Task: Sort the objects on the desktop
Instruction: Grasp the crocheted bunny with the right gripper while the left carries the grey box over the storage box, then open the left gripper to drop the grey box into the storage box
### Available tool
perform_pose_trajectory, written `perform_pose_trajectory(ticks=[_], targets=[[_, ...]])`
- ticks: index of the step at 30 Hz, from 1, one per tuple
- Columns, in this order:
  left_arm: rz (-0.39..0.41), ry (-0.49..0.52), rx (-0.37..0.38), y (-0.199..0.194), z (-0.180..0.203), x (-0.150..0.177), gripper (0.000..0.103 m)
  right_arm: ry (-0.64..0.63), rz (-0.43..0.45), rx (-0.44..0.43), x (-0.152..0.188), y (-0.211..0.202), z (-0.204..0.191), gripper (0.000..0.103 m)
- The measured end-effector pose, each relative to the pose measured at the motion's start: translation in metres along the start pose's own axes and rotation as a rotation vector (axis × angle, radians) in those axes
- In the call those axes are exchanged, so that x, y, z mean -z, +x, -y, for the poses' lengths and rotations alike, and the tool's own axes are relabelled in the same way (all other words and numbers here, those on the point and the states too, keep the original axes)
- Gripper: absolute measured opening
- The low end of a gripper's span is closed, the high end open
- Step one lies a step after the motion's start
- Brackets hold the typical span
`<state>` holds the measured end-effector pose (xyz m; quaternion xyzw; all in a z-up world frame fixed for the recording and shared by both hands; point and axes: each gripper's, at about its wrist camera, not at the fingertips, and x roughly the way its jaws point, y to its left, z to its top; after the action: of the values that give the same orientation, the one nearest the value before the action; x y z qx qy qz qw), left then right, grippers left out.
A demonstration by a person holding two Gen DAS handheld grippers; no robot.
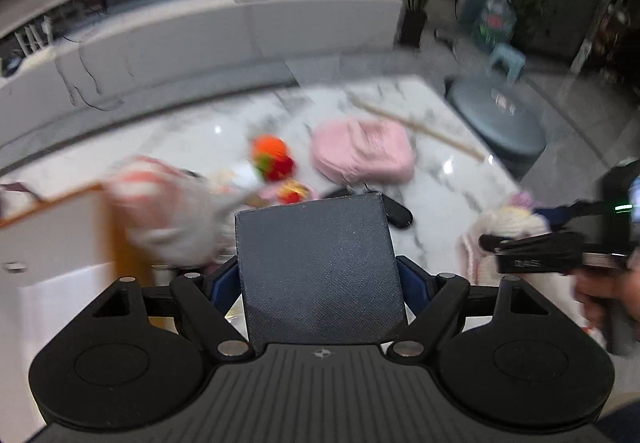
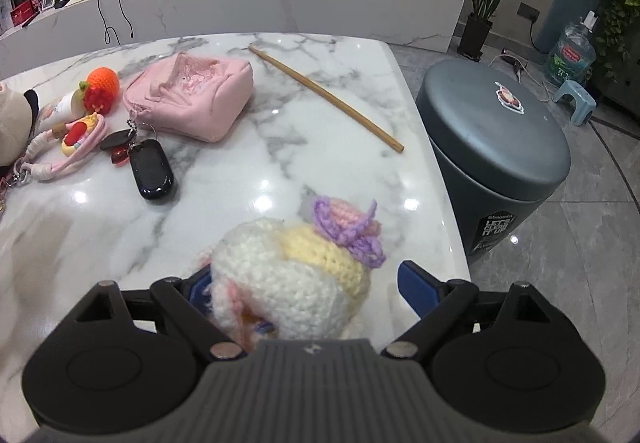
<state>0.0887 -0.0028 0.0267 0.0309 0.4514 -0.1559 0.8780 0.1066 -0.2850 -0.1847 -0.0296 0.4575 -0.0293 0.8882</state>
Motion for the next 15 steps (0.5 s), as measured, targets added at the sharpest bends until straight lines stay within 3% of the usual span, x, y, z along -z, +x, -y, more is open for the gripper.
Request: perform_pose_trajectory(ticks=[3,7,11,15], targets=[[0.015,-0.099,-0.11,-0.042,-0.056,0.018,0.093,-0.014,-0.005,0.001,-0.003,0.002,-0.007,0.091],[-0.068,-0.286,-0.254,-0.043,-0.133,0.047,0.093,-0.057,-0.008,0.008,-0.005,0.003,-0.024,0.091],[-0.165,-0.388,-0.251,-0.019,-0.173,0.067,0.093,-0.094,-0.01,0.028,-0.006,0.004,-0.036,0.091],[-0.201,-0.426,-0.229,-0.013,-0.185,0.082,0.095,-0.105,-0.015,0.048,-0.006,0.005,-0.042,0.091]])
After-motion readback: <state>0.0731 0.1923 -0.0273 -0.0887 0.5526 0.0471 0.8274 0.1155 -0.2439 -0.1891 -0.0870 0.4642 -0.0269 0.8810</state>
